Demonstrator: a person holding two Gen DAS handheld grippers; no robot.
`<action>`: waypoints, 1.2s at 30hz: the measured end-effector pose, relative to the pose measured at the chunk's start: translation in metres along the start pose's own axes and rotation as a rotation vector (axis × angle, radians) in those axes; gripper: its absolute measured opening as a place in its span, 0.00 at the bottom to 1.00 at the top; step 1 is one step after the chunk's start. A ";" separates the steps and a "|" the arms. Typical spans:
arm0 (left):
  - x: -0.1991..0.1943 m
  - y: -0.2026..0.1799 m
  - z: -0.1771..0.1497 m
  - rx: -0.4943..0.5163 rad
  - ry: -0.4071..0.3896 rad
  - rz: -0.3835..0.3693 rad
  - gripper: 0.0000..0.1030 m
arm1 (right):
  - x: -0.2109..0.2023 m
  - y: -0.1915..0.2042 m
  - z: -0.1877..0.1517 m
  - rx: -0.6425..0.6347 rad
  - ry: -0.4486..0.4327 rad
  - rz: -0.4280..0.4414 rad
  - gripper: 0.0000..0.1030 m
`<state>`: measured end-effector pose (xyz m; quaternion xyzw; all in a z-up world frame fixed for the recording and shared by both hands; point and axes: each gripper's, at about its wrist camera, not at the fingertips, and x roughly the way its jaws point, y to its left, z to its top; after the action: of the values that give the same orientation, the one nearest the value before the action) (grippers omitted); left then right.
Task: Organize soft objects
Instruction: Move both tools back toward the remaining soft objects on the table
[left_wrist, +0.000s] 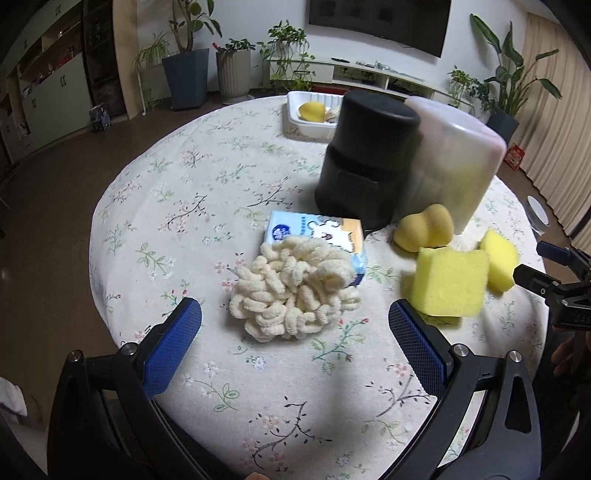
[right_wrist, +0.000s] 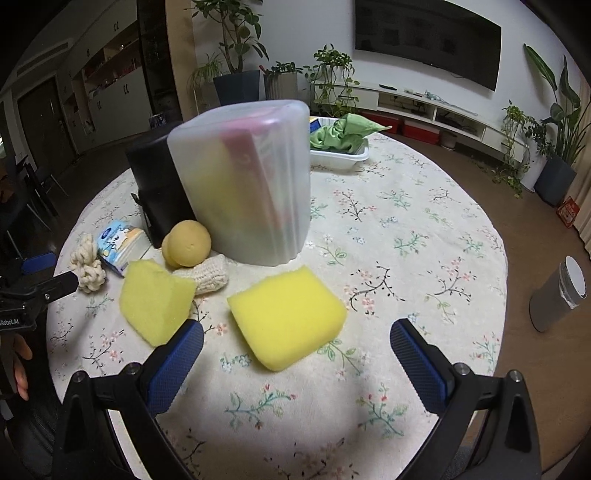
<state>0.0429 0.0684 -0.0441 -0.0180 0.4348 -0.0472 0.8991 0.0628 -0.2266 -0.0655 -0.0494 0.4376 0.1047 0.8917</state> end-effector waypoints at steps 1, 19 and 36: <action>0.002 0.002 0.000 -0.009 0.005 0.000 1.00 | 0.003 -0.001 0.001 0.002 0.004 0.001 1.00; 0.037 0.019 0.006 -0.095 0.086 0.022 1.00 | 0.035 0.006 0.005 -0.020 0.051 0.014 1.00; 0.035 0.013 0.002 -0.084 0.073 -0.011 0.88 | 0.053 0.005 0.002 -0.003 0.117 0.002 1.00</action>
<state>0.0670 0.0781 -0.0707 -0.0565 0.4688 -0.0347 0.8808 0.0950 -0.2140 -0.1061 -0.0565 0.4887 0.1034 0.8645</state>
